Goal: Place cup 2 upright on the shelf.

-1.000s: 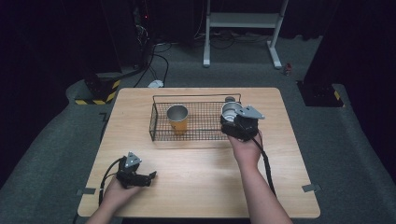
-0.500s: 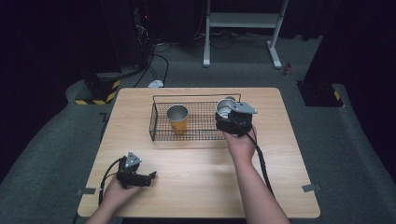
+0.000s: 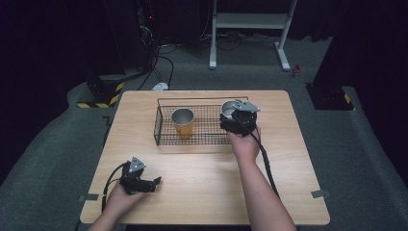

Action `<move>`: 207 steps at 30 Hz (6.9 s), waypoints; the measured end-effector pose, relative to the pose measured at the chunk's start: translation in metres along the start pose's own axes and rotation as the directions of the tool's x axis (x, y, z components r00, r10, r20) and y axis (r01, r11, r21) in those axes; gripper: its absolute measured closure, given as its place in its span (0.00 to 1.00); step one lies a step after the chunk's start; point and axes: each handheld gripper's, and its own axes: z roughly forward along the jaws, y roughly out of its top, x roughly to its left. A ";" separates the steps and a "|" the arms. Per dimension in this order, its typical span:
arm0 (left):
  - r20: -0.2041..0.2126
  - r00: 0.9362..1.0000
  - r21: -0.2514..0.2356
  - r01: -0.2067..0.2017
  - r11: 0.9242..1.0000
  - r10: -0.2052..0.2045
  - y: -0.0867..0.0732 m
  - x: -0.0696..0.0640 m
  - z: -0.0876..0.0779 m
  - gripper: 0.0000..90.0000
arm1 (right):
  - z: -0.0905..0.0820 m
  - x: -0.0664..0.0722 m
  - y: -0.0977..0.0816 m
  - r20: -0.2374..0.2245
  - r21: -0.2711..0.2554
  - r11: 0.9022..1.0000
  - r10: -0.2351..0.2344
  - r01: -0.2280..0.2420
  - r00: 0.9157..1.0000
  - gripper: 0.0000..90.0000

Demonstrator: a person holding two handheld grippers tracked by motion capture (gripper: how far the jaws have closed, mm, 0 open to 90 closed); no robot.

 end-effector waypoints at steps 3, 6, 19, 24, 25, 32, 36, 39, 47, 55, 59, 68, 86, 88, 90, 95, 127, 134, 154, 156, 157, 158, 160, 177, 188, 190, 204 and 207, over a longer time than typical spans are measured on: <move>0.000 1.000 0.000 0.000 1.000 0.000 0.000 0.000 0.000 0.04 | 0.008 -0.001 0.003 0.009 0.019 1.000 0.002 -0.002 1.000 0.20; 0.000 1.000 0.000 0.000 1.000 0.000 0.000 0.000 0.000 0.04 | 0.012 -0.002 0.005 0.013 0.025 1.000 0.008 -0.008 1.000 0.21; 0.001 1.000 0.000 -0.001 1.000 0.001 0.000 0.000 0.000 0.04 | 0.034 -0.009 -0.002 0.026 0.096 0.995 0.008 -0.010 1.000 0.20; 0.001 1.000 -0.001 0.001 1.000 -0.001 0.000 0.000 0.000 0.04 | 0.039 -0.008 -0.006 0.027 0.121 0.993 0.009 -0.012 1.000 0.20; 0.001 1.000 -0.001 0.001 1.000 -0.001 0.000 0.000 0.000 0.04 | 0.041 -0.008 -0.007 0.024 0.128 0.992 0.012 -0.015 1.000 0.20; 0.002 1.000 0.000 0.001 1.000 -0.001 0.000 0.000 0.000 0.04 | 0.047 -0.006 -0.012 0.020 0.154 0.988 0.010 -0.013 1.000 0.20; 0.003 1.000 0.000 0.000 1.000 0.000 0.000 0.000 0.000 0.03 | 0.050 -0.005 -0.014 0.016 0.164 0.986 0.010 -0.012 1.000 0.20; 0.003 1.000 0.000 0.000 1.000 0.000 0.000 0.000 0.000 0.04 | 0.051 -0.004 -0.015 0.017 0.175 0.985 0.008 -0.011 1.000 0.20; 0.004 1.000 0.000 -0.001 1.000 0.001 0.000 0.000 0.000 0.03 | 0.054 -0.002 -0.018 0.007 0.194 0.981 0.014 -0.015 1.000 0.20; 0.004 1.000 0.000 0.001 1.000 -0.001 0.000 0.000 0.000 0.03 | 0.055 -0.001 -0.019 0.005 0.209 0.978 0.004 -0.005 1.000 0.20; 0.004 1.000 0.001 -0.002 1.000 0.002 0.000 0.000 0.000 0.03 | 0.057 -0.002 -0.020 0.006 0.216 0.976 0.000 -0.001 1.000 0.20; 0.005 1.000 0.001 0.000 1.000 0.000 0.000 0.000 0.000 0.03 | 0.060 -0.002 -0.022 0.003 0.235 0.972 0.010 -0.010 1.000 0.20; 0.006 1.000 0.001 -0.001 1.000 0.001 0.000 0.000 0.000 0.03 | 0.065 -0.002 -0.025 0.001 0.268 0.963 0.003 -0.003 1.000 0.20; 0.006 1.000 0.001 0.000 1.000 0.000 0.000 0.000 0.000 0.03 | 0.066 -0.002 -0.026 0.001 0.276 0.961 0.004 -0.004 1.000 0.20; 0.006 1.000 0.002 0.000 1.000 0.000 0.000 0.000 0.000 0.03 | 0.065 -0.002 -0.026 -0.002 0.279 0.960 0.007 -0.006 1.000 0.20; 0.006 1.000 0.001 -0.002 1.000 0.002 0.000 0.000 0.000 0.03 | 0.066 -0.003 -0.025 -0.004 0.280 0.960 0.009 -0.007 1.000 0.20; 0.009 1.000 0.003 -0.011 1.000 0.011 0.001 0.000 0.001 0.03 | 0.059 0.002 -0.023 0.016 0.263 0.965 -0.001 -0.003 1.000 0.10; 0.011 1.000 0.003 -0.012 1.000 0.012 0.001 0.000 0.001 0.03 | 0.045 0.000 -0.013 0.006 0.204 0.979 -0.021 0.019 1.000 0.10; 0.011 1.000 0.001 -0.012 1.000 0.012 0.001 0.000 0.001 0.03 | 0.011 0.003 -0.004 -0.027 0.127 0.992 -0.024 0.027 0.999 0.10; 0.011 1.000 0.001 -0.013 1.000 0.013 0.001 0.000 0.001 0.03 | 0.009 0.003 -0.004 -0.031 0.123 0.992 -0.028 0.032 0.999 0.10; 0.011 1.000 0.001 -0.013 1.000 0.013 0.001 0.000 0.001 0.03 | 0.008 0.004 -0.005 -0.031 0.123 0.992 -0.024 0.027 0.999 0.10; 0.011 1.000 0.001 -0.013 1.000 0.013 0.001 0.000 0.001 0.03 | 0.007 0.004 -0.006 -0.031 0.122 0.992 -0.024 0.028 0.999 0.10; 0.011 1.000 0.001 -0.013 1.000 0.013 0.001 0.000 0.001 0.03 | 0.005 0.004 -0.007 -0.035 0.119 0.993 -0.021 0.025 0.999 0.11; 0.011 1.000 0.001 -0.004 1.000 0.004 0.000 -0.001 0.000 0.03 | -0.034 -0.008 -0.040 -0.036 0.091 0.995 -0.024 0.027 0.999 0.11; 0.012 1.000 0.001 -0.005 1.000 0.005 0.000 -0.001 0.000 0.03 | -0.051 -0.021 -0.061 -0.029 0.091 0.996 -0.018 0.021 0.999 0.11; 0.012 1.000 0.001 -0.005 1.000 0.005 0.000 -0.001 0.000 0.03 | -0.053 -0.023 -0.064 -0.025 0.091 0.996 -0.019 0.021 1.000 0.11; 0.012 1.000 0.001 -0.005 1.000 0.005 0.000 -0.001 0.000 0.03 | -0.061 -0.033 -0.090 -0.003 0.122 0.992 -0.014 0.014 1.000 0.11; 0.012 1.000 0.001 -0.005 1.000 0.005 0.000 -0.001 0.000 0.03 | -0.062 -0.035 -0.093 0.001 0.125 0.992 -0.016 0.016 1.000 0.11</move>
